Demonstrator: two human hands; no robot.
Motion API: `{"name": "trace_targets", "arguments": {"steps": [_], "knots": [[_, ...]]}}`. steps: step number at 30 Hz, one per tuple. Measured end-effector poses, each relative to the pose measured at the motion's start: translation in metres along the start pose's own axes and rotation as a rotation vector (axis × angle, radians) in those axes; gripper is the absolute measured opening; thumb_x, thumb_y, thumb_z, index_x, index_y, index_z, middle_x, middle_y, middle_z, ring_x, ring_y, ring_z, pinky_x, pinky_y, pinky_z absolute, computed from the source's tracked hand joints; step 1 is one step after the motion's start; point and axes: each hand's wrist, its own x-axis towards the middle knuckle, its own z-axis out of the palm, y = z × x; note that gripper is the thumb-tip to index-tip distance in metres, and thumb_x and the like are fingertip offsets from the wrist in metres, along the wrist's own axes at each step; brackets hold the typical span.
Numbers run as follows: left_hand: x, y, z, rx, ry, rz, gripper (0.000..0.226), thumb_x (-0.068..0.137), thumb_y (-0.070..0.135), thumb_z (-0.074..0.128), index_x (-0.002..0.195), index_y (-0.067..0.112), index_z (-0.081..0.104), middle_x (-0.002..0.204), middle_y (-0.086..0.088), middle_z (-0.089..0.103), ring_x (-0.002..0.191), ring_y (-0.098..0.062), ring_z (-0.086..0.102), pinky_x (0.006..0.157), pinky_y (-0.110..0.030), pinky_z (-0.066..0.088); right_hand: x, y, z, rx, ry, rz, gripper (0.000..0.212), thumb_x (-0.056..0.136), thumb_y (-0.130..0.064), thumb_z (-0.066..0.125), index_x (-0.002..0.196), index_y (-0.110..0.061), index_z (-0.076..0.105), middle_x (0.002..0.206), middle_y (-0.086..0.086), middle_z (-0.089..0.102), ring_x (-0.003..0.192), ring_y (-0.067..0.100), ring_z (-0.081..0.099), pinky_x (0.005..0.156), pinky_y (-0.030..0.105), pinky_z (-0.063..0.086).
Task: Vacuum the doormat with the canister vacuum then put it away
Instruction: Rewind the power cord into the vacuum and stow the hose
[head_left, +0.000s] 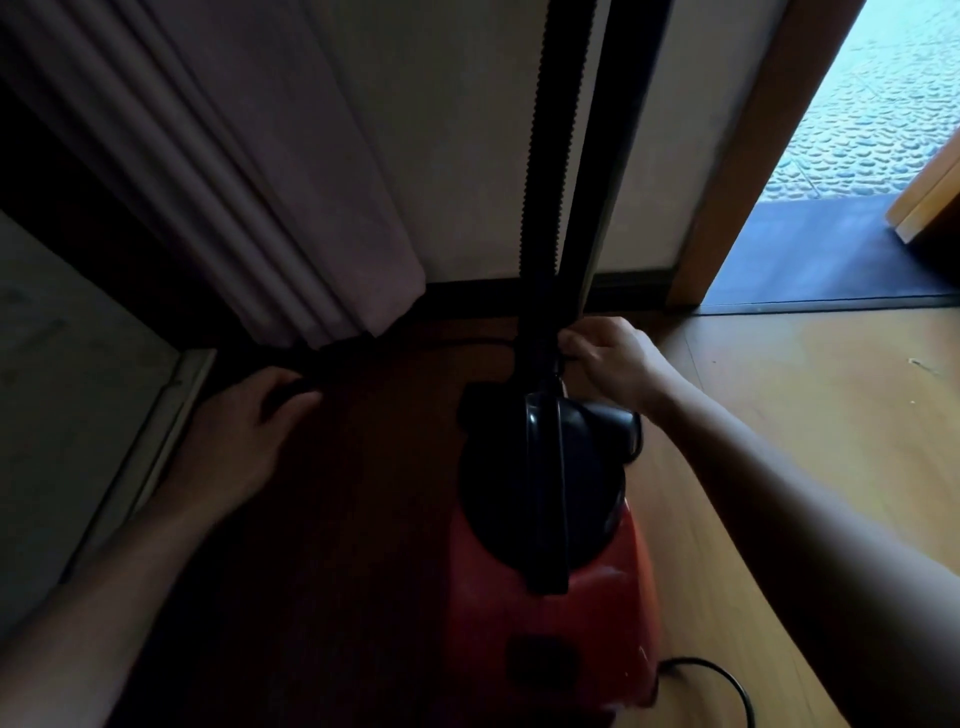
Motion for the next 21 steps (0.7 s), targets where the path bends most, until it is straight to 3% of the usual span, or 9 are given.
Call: {"name": "trace_targets", "arguments": {"steps": [4, 7, 10, 12, 15, 18, 21], "knots": [[-0.025, -0.001, -0.047, -0.167, 0.052, -0.028, 0.012, 0.089, 0.047, 0.063, 0.092, 0.057, 0.061, 0.09, 0.007, 0.071, 0.089, -0.022, 0.069, 0.083, -0.04, 0.054, -0.009, -0.022, -0.007, -0.114, 0.196, -0.185, 0.025, 0.091, -0.041, 0.062, 0.101, -0.021, 0.073, 0.097, -0.002, 0.069, 0.096, 0.017, 0.065, 0.079, 0.029, 0.048], [-0.039, 0.015, -0.068, -0.284, 0.075, -0.031, 0.014, 0.083, 0.06, 0.063, 0.093, 0.05, 0.063, 0.088, 0.009, 0.072, 0.086, -0.02, 0.069, 0.088, -0.05, 0.055, -0.026, -0.064, 0.0, -0.222, 0.057, -0.444, 0.039, 0.088, -0.042, 0.07, 0.124, -0.03, 0.065, 0.106, -0.003, 0.06, 0.099, 0.018, 0.063, 0.085, 0.031, 0.051], [-0.054, 0.037, -0.087, -0.318, 0.085, 0.029, 0.022, 0.083, 0.059, 0.064, 0.093, 0.039, 0.063, 0.084, 0.009, 0.071, 0.08, -0.017, 0.068, 0.085, -0.054, 0.055, -0.045, -0.102, 0.023, -0.402, -0.165, -0.515, 0.057, 0.091, -0.049, 0.065, 0.143, -0.043, 0.046, 0.123, 0.0, 0.051, 0.111, 0.024, 0.059, 0.091, 0.04, 0.052], [-0.062, 0.051, -0.095, -0.337, 0.092, 0.066, 0.026, 0.079, 0.06, 0.059, 0.092, 0.038, 0.062, 0.085, 0.007, 0.071, 0.082, -0.018, 0.069, 0.084, -0.054, 0.055, -0.054, -0.118, 0.038, -0.418, -0.154, -0.532, 0.048, 0.095, -0.05, 0.059, 0.141, -0.041, 0.049, 0.126, -0.001, 0.053, 0.114, 0.026, 0.059, 0.09, 0.041, 0.052], [-0.068, 0.067, -0.095, -0.444, 0.141, 0.113, 0.022, 0.076, 0.053, 0.066, 0.091, 0.038, 0.063, 0.089, 0.002, 0.072, 0.084, -0.021, 0.07, 0.085, -0.054, 0.056, -0.065, -0.13, 0.045, -0.383, -0.041, -0.576, 0.034, 0.101, -0.048, 0.05, 0.122, -0.026, 0.066, 0.113, -0.002, 0.06, 0.106, 0.027, 0.063, 0.081, 0.042, 0.053], [-0.069, 0.079, -0.073, -0.853, 0.238, -0.037, 0.051, 0.068, 0.025, 0.085, 0.113, 0.033, 0.061, 0.097, -0.001, 0.073, 0.092, -0.021, 0.07, 0.083, -0.043, 0.058, -0.071, -0.121, 0.038, -0.259, 0.03, -0.624, 0.032, 0.1, -0.048, 0.052, 0.103, -0.021, 0.07, 0.091, -0.012, 0.055, 0.094, 0.021, 0.063, 0.072, 0.04, 0.051], [-0.076, 0.088, -0.038, -1.531, 0.193, -0.435, 0.077, 0.066, 0.004, 0.074, 0.135, 0.025, 0.048, 0.106, -0.004, 0.074, 0.092, -0.017, 0.071, 0.078, -0.033, 0.058, -0.076, -0.106, 0.032, -0.137, 0.08, -0.637, 0.036, 0.095, -0.054, 0.051, 0.09, -0.024, 0.07, 0.081, -0.016, 0.051, 0.082, 0.011, 0.06, 0.07, 0.038, 0.051]]}}
